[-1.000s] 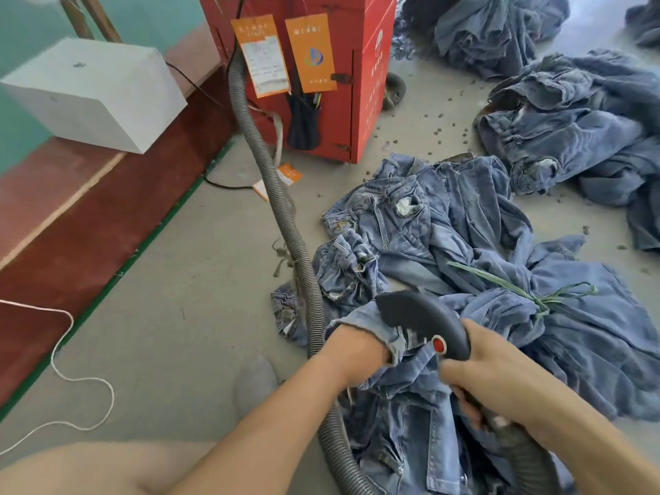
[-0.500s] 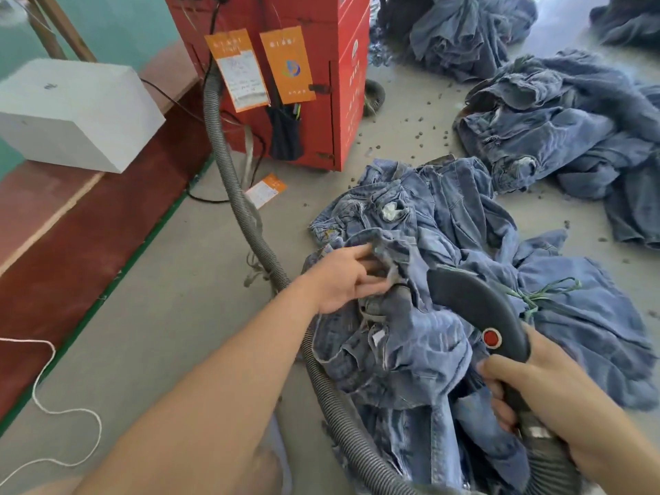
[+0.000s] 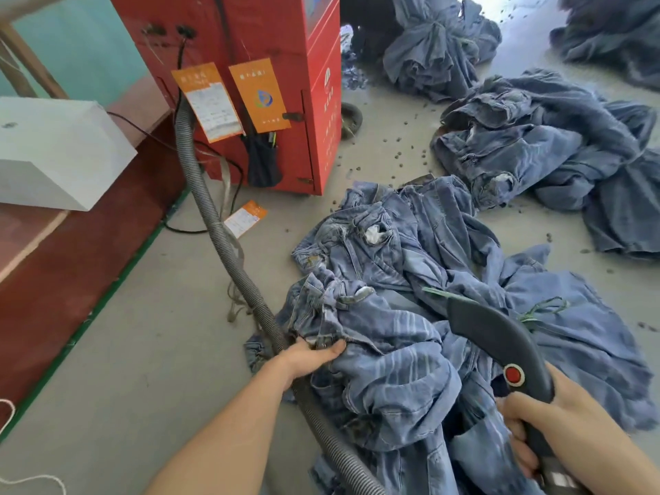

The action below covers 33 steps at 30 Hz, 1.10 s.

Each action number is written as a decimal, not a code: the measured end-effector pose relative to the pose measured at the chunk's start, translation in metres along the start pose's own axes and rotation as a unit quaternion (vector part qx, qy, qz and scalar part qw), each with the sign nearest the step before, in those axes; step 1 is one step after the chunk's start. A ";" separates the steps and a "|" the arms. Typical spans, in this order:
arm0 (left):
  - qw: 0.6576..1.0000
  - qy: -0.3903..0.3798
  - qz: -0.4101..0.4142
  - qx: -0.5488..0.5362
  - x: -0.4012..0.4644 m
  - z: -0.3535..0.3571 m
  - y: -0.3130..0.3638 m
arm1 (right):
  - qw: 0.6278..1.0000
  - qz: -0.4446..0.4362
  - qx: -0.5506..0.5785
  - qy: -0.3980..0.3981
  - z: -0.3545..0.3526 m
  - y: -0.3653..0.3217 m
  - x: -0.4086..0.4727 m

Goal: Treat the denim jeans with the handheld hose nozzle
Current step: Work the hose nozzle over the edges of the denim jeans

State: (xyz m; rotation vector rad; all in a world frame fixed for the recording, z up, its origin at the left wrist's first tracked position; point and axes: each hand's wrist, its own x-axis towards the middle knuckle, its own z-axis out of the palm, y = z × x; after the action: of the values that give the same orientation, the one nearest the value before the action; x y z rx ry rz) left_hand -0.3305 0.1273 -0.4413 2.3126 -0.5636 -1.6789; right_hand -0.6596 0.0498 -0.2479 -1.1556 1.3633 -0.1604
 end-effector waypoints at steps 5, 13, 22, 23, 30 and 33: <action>0.962 -0.009 0.022 0.272 0.008 -0.007 0.001 | 0.999 0.010 -0.033 0.005 0.004 0.000 -0.003; 0.970 0.146 0.180 0.074 -0.045 0.011 0.033 | 0.996 -0.062 -0.058 -0.026 0.021 -0.011 -0.027; 0.913 -0.103 0.370 -0.137 -0.138 0.113 0.096 | 0.992 -0.112 0.047 0.019 0.005 -0.015 -0.075; 0.922 -0.006 0.368 -0.120 -0.136 0.120 0.095 | 0.993 -0.100 0.054 0.029 0.004 -0.011 -0.072; 0.934 0.126 0.331 -0.053 -0.106 0.170 0.116 | 0.978 -0.050 0.152 0.130 -0.016 0.027 -0.055; 0.961 0.106 0.247 0.068 -0.104 0.202 0.148 | 0.968 -0.048 0.168 0.180 -0.035 0.032 -0.053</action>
State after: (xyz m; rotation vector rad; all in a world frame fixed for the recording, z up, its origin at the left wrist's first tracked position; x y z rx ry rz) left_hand -0.5755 0.0473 -0.3566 2.1567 -1.1253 -1.1772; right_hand -0.7191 0.0825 -0.2273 -0.9325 1.5234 -0.6743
